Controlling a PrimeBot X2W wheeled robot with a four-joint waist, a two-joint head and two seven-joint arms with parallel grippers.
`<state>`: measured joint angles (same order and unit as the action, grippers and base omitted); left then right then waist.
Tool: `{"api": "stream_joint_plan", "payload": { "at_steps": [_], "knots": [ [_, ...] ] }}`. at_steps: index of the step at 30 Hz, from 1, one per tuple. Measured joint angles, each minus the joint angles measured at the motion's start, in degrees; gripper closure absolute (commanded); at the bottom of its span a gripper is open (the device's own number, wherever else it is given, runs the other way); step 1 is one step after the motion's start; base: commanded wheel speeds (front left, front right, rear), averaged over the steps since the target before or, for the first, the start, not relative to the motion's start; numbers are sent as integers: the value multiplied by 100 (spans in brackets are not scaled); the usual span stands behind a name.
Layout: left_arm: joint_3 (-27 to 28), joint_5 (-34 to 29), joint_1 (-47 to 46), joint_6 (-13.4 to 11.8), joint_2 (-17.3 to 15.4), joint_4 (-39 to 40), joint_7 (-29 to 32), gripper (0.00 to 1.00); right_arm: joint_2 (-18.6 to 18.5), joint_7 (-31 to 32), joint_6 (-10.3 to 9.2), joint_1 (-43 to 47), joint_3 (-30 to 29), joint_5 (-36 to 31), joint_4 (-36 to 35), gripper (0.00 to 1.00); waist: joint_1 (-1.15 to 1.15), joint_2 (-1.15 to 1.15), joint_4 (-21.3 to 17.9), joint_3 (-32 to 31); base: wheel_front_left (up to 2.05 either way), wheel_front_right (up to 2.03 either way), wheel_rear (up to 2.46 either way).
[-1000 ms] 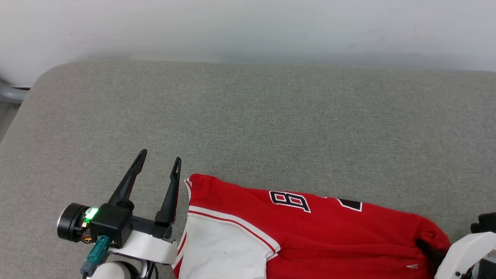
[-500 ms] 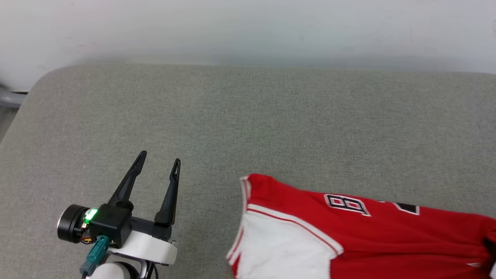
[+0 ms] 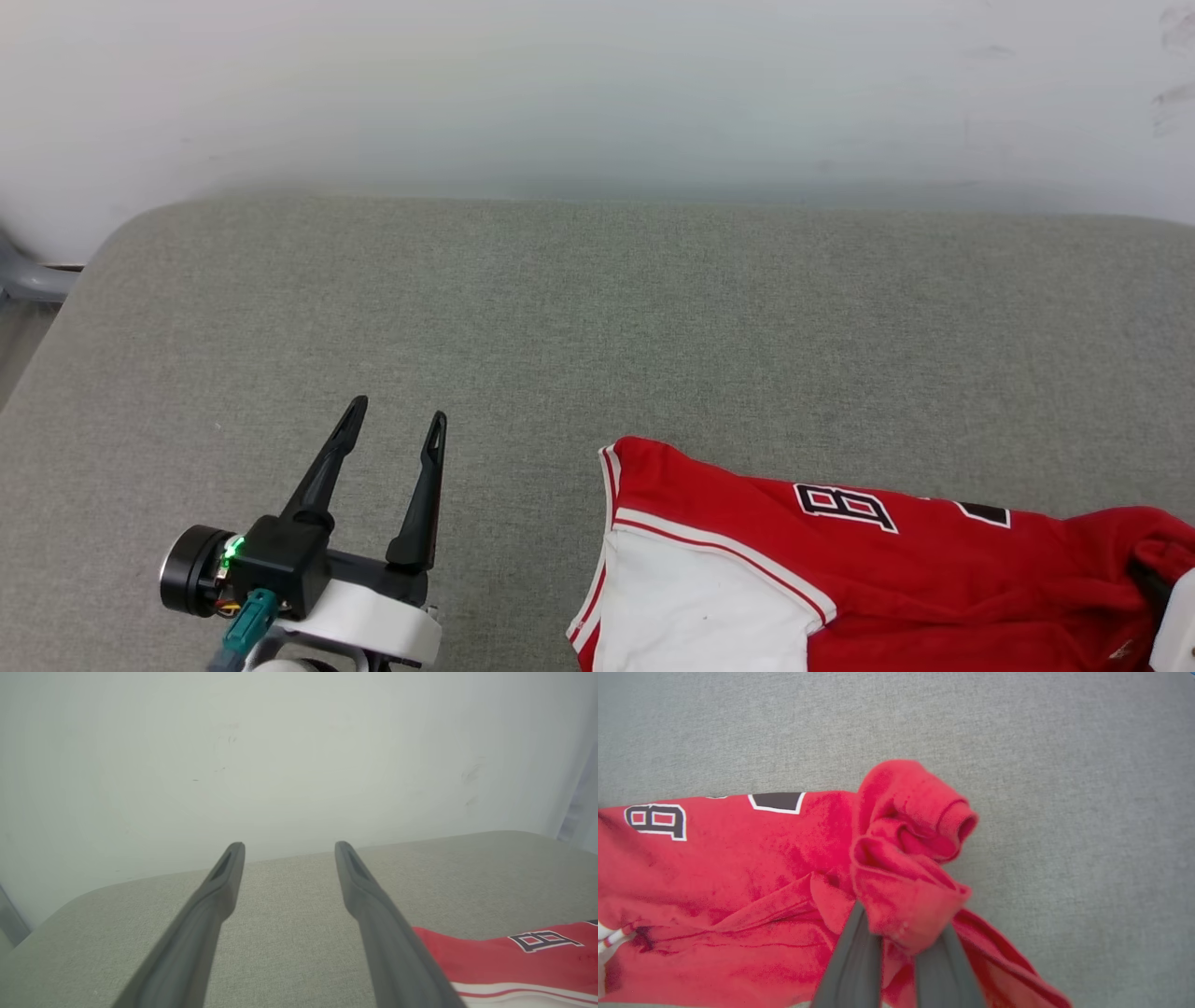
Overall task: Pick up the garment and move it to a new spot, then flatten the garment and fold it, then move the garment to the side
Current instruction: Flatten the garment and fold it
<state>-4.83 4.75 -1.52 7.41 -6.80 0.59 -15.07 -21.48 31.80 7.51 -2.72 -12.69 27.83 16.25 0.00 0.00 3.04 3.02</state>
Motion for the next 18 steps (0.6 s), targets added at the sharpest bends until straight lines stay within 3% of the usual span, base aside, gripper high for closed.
{"api": "stream_joint_plan", "payload": {
  "at_steps": [13, 18],
  "knots": [
    [-8, 16, 124, 0, 132, -32, 0, 0, 595, 1337, 0, 741, 625, 32, -2476, 100, 0, 0, 47, -176, 0, 0, 0],
    [-5, 56, 121, 0, 123, -40, 0, 0, 1199, 1573, 0, 770, 1046, 59, -2926, 100, 0, 0, 161, -108, 0, 0, 0]
  ]
}}
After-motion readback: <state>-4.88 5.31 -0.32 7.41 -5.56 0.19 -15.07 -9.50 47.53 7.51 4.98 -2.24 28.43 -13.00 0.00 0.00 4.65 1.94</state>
